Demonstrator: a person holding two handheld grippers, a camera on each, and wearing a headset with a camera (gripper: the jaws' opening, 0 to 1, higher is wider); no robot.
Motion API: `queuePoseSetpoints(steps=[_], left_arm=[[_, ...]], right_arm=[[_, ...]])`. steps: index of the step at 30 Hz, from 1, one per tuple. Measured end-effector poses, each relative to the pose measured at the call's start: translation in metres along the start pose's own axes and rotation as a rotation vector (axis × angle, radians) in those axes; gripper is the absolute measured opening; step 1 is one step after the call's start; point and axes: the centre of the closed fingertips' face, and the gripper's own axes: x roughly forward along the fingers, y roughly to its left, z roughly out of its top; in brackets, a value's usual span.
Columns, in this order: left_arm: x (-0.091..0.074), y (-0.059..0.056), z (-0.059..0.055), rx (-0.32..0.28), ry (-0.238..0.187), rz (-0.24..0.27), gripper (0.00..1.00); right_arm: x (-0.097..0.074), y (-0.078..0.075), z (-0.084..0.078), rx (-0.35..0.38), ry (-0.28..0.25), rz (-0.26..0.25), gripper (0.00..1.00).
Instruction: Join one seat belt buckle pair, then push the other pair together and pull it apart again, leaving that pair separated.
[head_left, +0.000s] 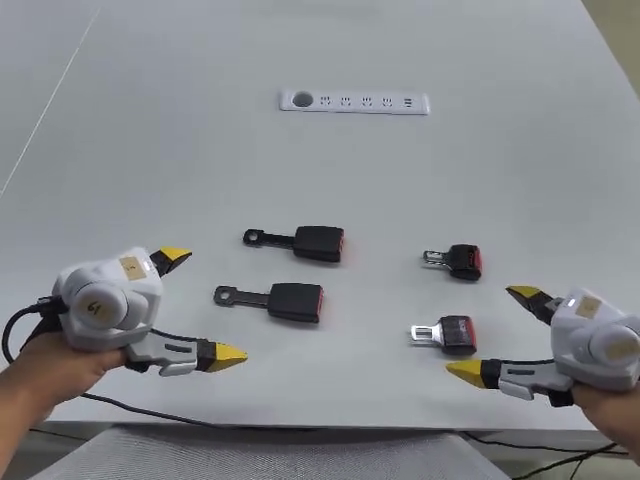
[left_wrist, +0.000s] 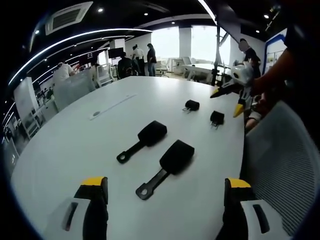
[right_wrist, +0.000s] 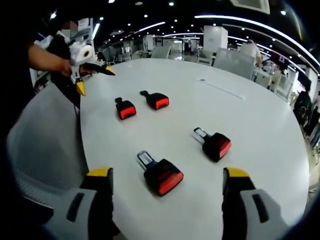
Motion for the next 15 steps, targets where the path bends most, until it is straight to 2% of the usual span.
queuePoseSetpoints(steps=[4, 9, 15], left_arm=[[0.007, 0.001, -0.001, 0.007, 0.009, -0.014, 0.99], [0.018, -0.002, -0.004, 0.021, 0.032, -0.043, 0.98], [0.029, -0.002, -0.003, 0.040, 0.050, -0.071, 0.97]], right_arm=[[0.004, 0.001, -0.005, -0.027, 0.025, 0.029, 0.89], [0.010, 0.006, -0.010, -0.050, 0.055, 0.088, 0.86], [0.017, 0.009, -0.009, -0.084, 0.080, 0.145, 0.83]])
